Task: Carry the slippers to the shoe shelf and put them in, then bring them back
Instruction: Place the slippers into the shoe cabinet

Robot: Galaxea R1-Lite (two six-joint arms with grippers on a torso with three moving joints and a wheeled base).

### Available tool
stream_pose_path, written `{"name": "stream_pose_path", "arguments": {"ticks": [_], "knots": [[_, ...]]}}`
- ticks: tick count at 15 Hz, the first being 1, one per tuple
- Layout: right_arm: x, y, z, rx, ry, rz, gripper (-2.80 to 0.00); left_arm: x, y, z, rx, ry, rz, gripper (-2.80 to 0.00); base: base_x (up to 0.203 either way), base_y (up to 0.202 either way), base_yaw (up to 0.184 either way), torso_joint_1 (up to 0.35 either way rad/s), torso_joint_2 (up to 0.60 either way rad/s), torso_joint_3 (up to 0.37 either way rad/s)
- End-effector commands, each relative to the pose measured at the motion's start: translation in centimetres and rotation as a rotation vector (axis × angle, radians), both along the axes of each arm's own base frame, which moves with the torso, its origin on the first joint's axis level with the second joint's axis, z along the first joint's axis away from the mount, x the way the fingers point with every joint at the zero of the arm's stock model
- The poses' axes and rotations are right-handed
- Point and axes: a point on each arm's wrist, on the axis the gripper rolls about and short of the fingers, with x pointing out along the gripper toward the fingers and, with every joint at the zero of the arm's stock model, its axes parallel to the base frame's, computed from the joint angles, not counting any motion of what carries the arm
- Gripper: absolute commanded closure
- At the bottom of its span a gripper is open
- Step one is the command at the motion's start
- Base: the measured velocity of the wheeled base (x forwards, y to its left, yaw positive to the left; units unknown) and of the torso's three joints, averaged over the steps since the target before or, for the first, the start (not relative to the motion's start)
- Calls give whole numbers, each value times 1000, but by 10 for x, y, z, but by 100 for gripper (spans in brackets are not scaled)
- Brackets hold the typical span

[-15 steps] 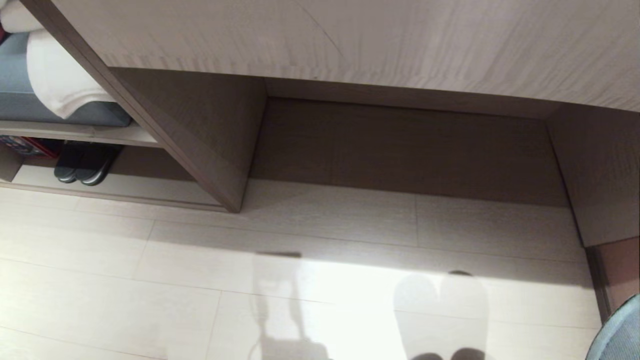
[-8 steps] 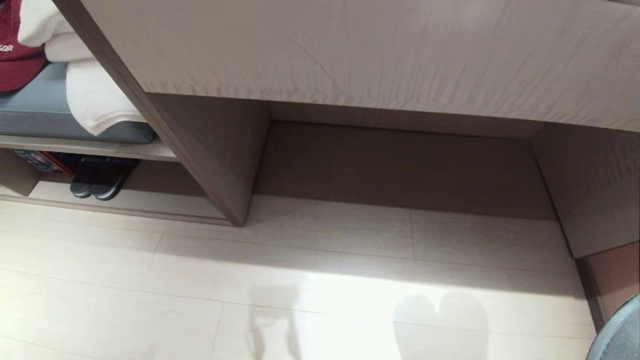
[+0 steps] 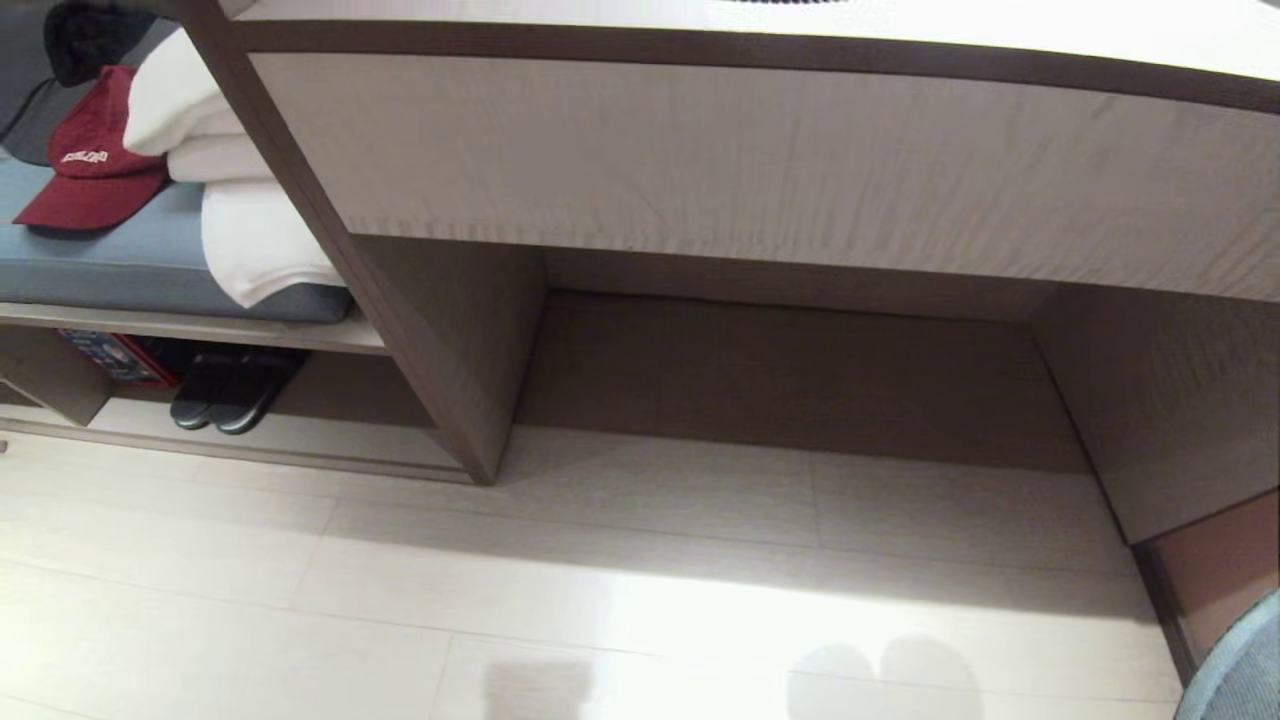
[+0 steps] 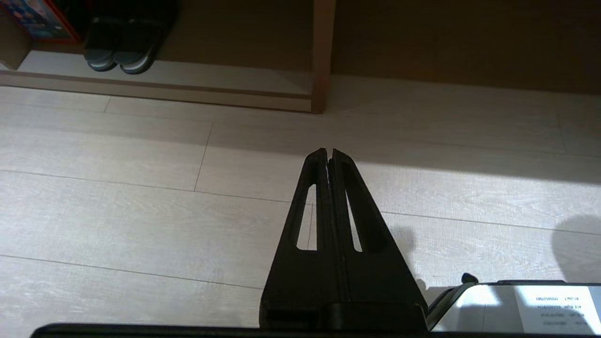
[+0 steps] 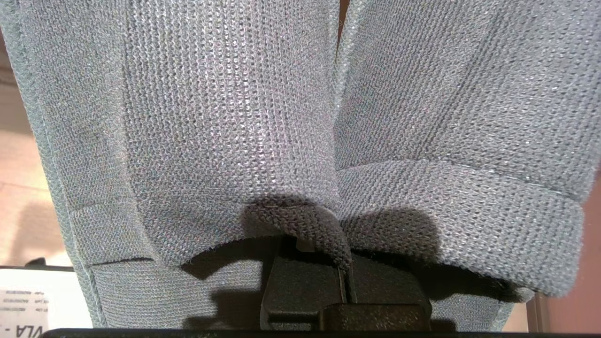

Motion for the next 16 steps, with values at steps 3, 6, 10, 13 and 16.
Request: {"name": "stream_pose_path", "arguments": {"ticks": [3,6,10,13,16], "knots": [[0,0,0,-1,-3,0,0,0,0,0,-1,3,1,0,0,0,0,1,3,201],[0,0,0,-1,-2,0,0,0,0,0,-1,3,0,0,0,0,0,1,-1,199],[0,0,0,-1,-2,2,0,0,0,0,-1,3,-1,0,0,0,0,2,-1,206],[0,0,0,-1,-2,-1,0,0,0,0,-1,3,0,0,0,0,0,2,1,205],[0,0,0,-1,-2,0,0,0,0,0,-1,3,1,0,0,0,0,3,0,204]]}}
